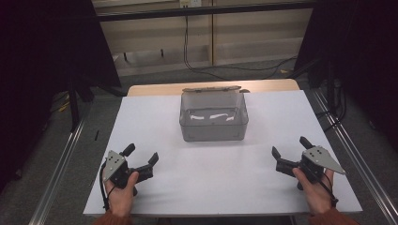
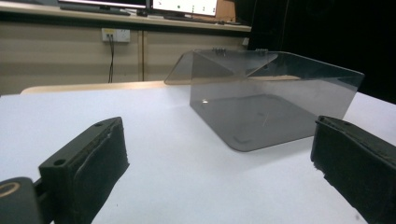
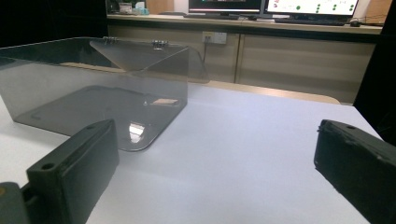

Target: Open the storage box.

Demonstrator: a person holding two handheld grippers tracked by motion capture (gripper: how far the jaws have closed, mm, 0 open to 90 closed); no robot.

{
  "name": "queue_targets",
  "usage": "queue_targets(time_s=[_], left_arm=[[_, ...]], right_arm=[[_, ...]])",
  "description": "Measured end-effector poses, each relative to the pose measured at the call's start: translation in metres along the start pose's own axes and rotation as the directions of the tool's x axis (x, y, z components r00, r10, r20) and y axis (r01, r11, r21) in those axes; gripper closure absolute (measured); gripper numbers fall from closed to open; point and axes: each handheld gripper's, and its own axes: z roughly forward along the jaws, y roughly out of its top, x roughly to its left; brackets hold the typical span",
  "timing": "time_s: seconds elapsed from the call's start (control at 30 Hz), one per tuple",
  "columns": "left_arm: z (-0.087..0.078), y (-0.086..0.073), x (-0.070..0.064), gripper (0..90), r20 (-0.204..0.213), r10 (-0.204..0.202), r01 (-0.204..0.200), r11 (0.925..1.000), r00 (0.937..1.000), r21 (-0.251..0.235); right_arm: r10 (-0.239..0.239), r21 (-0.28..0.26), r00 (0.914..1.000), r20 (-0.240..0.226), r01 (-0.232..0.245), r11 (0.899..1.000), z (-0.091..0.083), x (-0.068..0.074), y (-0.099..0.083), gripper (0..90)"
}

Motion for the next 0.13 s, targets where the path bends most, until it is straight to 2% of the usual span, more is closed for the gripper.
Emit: queue_targets(time_s=[0.1, 0.13], left_arm=[[0.0038, -0.0021, 0.0000, 3.5, 0.025, -0.010, 0.010, 0.9997, 0.9996, 0.024], [0.0045, -0.0020, -0.0004, 3.5, 0.026, -0.011, 0.011, 0.9998, 0.9996, 0.017]], right_arm=[[0.013, 0.001, 0.9999, 0.001, -0.013, 1.000, 0.0032, 0.0004, -0.0012, 0.0], [0.008, 0.003, 1.0000, -0.003, -0.008, 1.000, 0.0038, 0.0008, -0.0016, 0.0]])
